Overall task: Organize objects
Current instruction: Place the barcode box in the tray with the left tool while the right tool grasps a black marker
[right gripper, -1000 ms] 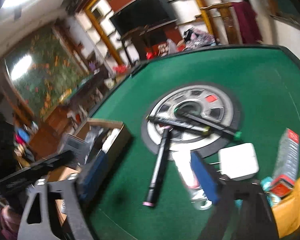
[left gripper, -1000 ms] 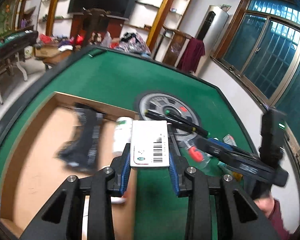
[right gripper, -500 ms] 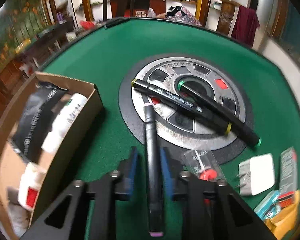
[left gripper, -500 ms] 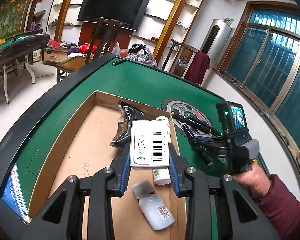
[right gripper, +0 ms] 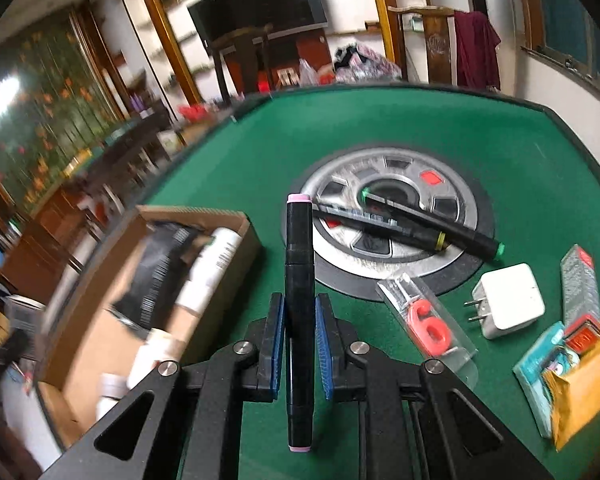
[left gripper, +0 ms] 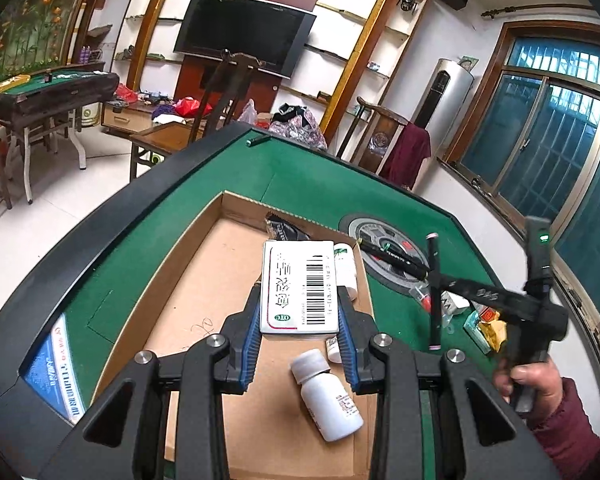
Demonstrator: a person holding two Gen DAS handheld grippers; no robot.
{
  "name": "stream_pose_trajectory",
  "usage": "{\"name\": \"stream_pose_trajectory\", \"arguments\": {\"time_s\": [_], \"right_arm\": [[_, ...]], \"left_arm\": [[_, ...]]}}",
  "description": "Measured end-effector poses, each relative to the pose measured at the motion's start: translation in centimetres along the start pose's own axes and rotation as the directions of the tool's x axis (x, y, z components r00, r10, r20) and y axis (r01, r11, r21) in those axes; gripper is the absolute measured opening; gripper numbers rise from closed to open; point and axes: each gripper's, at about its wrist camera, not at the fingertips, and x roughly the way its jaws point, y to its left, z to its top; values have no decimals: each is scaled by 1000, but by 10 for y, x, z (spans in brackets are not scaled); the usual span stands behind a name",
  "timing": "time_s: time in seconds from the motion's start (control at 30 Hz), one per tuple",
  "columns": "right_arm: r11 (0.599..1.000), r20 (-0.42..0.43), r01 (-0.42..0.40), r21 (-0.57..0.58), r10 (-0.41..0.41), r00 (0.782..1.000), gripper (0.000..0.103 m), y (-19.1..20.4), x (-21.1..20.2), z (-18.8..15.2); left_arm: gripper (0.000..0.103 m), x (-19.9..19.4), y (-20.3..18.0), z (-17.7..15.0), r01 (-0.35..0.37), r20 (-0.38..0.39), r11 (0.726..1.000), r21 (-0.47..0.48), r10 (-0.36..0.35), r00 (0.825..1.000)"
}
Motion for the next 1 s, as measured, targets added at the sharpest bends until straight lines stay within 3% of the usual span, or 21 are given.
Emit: {"name": "stream_pose_trajectory", "arguments": {"time_s": [0.2,0.4,0.7,1.0], "right_arm": [[995,69,-104,-1,103,992,17,19,-39,13],[975,36,-223,10,223,974,17,46,-35,26],[930,-118,-356,86,365,924,17,96,32,31],[942,-247,-313,122,334,910,17,133,120,45]], "left_arm": [[33,-14,-8,6,-40,37,998,55,38,999],[33,2,0,26,-86,18,992,93,85,996],[33,67,30,47,-126,-116,988,86,136,984],[33,122,53,54,-184,-228,981,64,194,954]]}}
